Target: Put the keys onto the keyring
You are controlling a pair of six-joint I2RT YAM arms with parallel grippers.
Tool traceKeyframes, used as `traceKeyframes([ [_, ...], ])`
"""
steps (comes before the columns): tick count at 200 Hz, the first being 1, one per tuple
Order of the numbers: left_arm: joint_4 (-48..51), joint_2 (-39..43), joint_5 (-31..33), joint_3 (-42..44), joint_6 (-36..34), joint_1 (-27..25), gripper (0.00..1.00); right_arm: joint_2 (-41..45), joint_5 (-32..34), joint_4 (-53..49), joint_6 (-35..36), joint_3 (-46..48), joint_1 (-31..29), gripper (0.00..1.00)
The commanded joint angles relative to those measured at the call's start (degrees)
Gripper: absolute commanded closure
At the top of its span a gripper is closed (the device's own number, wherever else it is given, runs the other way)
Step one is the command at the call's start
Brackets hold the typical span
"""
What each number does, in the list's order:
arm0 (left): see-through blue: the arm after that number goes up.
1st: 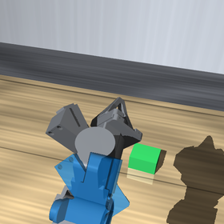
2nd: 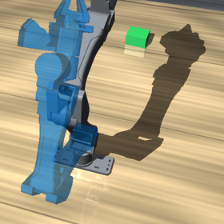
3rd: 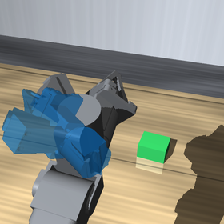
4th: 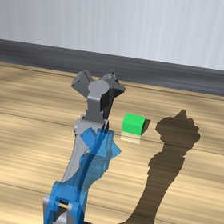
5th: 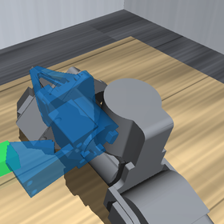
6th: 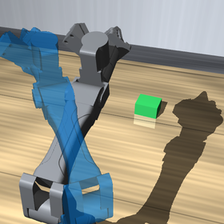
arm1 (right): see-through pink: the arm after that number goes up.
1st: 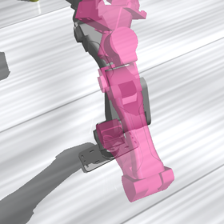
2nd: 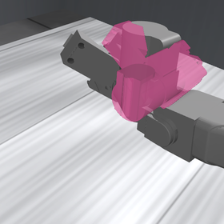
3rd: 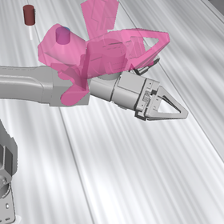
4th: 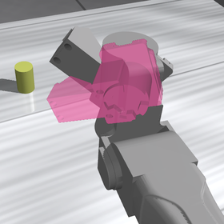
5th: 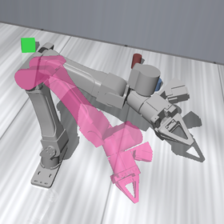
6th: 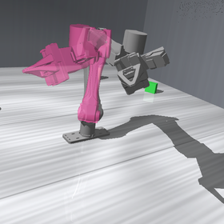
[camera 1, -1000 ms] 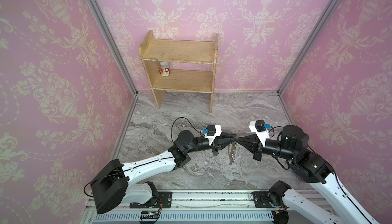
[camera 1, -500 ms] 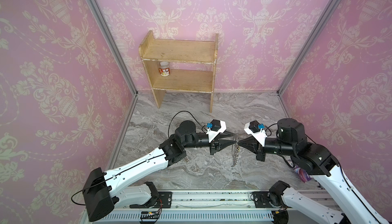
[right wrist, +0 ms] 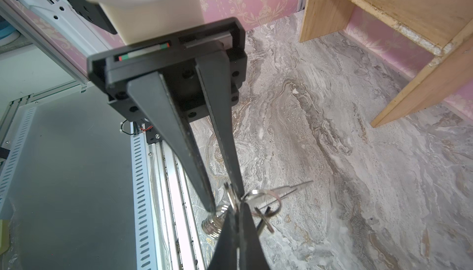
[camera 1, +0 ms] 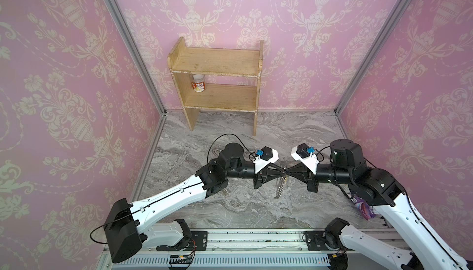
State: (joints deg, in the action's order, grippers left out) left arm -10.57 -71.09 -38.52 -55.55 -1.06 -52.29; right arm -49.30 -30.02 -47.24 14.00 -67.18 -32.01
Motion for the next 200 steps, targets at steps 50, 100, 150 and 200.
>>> traceKeyframes([
  [50,-1.8,-0.3,-1.2,-1.2,-0.4,0.2,0.8,-0.4,0.8,0.3,1.1,-1.2,-1.4,1.0],
  [100,-3.2,0.3,-0.9,-1.1,0.2,0.2,0.79,-0.8,1.9,-0.6,1.6,-1.1,-2.0,1.0],
  [150,-5.2,0.6,-0.4,-0.8,0.8,0.1,0.79,-1.0,3.2,-1.5,1.9,-1.3,-2.9,1.0],
  [200,-4.2,0.4,-0.8,-1.1,0.9,0.2,0.85,-1.1,4.0,-1.6,2.0,-1.5,-3.3,1.0],
])
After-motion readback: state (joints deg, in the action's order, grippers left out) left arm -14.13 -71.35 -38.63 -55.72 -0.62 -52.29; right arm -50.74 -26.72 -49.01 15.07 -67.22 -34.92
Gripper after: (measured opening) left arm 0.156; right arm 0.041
